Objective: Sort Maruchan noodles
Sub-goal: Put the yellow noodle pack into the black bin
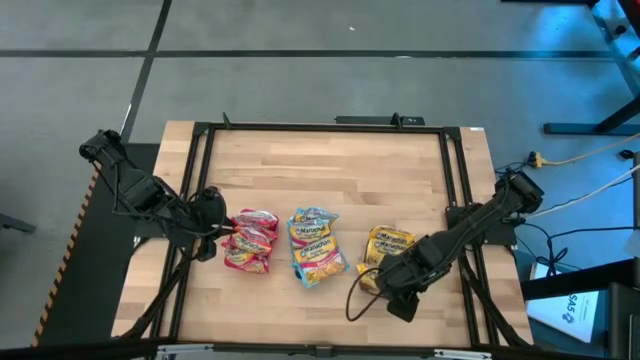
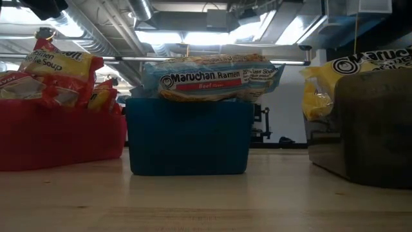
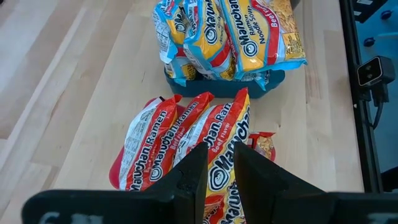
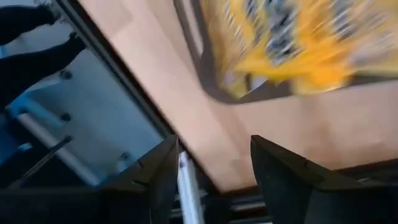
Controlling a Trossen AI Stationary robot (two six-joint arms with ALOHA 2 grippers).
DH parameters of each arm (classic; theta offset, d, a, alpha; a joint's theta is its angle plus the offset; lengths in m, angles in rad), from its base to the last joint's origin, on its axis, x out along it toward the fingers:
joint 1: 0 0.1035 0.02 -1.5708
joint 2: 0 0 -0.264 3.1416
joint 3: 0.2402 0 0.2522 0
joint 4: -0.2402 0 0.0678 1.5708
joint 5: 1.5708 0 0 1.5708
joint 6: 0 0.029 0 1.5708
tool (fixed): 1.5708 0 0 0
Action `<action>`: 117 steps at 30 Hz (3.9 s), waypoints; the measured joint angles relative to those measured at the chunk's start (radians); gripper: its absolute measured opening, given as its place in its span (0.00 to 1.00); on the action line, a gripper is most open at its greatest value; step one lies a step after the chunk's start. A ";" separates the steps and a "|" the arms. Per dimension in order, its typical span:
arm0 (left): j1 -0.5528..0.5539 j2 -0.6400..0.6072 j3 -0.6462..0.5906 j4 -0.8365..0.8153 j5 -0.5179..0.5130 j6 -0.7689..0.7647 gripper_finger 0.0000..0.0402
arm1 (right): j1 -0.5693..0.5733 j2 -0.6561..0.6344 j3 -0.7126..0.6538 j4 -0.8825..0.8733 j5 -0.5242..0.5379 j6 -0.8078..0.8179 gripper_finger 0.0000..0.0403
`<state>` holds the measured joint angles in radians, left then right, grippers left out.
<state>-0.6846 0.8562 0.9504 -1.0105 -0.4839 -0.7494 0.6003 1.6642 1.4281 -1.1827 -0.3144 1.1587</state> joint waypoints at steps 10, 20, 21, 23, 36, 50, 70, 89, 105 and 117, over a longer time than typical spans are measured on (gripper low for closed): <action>0.000 0.000 0.000 0.000 -0.007 0.000 0.18 | 0.001 0.000 0.213 -0.173 0.478 -0.044 0.49; 0.000 0.000 0.000 0.001 -0.007 -0.003 0.18 | 0.001 0.000 0.224 -0.173 0.666 -0.111 0.49; 0.000 0.000 0.000 0.001 -0.007 -0.005 0.18 | 0.001 0.000 0.224 -0.173 0.683 -0.111 0.49; 0.000 0.000 0.000 0.001 -0.006 -0.006 0.18 | 0.001 0.000 0.224 -0.173 0.715 -0.111 0.49; 0.000 0.002 0.000 0.004 -0.006 -0.010 0.18 | -0.018 0.009 0.175 -0.128 0.785 0.010 0.49; 0.000 0.002 0.000 0.010 -0.013 -0.008 0.18 | -0.039 0.008 0.072 -0.067 0.744 0.050 0.48; 0.000 0.002 0.000 0.002 -0.014 0.000 0.18 | -0.038 0.008 -0.078 0.052 0.398 0.075 0.19; 0.000 0.002 0.000 -0.011 -0.054 0.000 0.18 | -0.038 0.007 -0.095 0.144 0.262 0.016 0.14; 0.000 0.002 0.000 -0.011 -0.054 -0.003 0.18 | -0.024 0.000 0.056 -0.019 0.359 0.098 0.14; 0.000 0.002 0.000 -0.013 -0.056 0.000 0.18 | 0.051 0.133 0.082 0.155 0.285 0.068 0.14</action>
<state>-0.6846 0.8579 0.9501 -1.0237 -0.5398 -0.7490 0.6516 1.7970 1.5105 -1.0278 -0.0299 1.2269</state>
